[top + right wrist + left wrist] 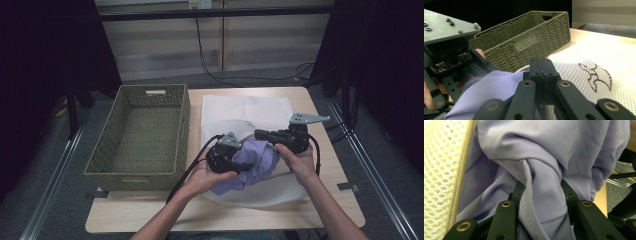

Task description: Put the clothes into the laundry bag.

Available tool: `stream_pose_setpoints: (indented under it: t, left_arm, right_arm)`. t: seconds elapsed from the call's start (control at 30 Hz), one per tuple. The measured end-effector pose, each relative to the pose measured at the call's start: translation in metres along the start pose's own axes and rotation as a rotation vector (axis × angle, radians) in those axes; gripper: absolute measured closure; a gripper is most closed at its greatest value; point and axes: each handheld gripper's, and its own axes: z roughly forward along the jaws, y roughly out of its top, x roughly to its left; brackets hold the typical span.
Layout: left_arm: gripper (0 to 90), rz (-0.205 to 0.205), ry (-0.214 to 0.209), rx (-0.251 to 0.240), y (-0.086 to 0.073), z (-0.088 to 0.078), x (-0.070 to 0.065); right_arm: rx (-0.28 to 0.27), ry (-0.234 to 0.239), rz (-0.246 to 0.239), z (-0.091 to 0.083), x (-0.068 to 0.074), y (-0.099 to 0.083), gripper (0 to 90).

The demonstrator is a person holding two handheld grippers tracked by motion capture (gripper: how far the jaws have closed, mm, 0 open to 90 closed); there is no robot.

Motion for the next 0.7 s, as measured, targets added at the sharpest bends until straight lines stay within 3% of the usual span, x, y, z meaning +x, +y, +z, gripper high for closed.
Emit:
stream_pose_setpoints:
  t: [0.17, 0.4, 0.7]
  left_arm:
    - [65.4, -0.010, 0.008, 0.012, -0.001, 0.007, 0.004]
    - [65.1, -0.054, 0.027, 0.013, -0.005, 0.017, 0.012]
    - [64.2, -0.061, 0.071, 0.064, -0.012, 0.030, 0.018]
  right_arm:
    - [0.002, 0.000, 0.001, 0.000, 0.001, 0.000, 89.2]
    - [0.003, 0.000, 0.002, 0.001, 0.002, 0.000, 89.2]
    - [0.008, 0.007, -0.002, 0.001, 0.003, -0.002, 89.2]
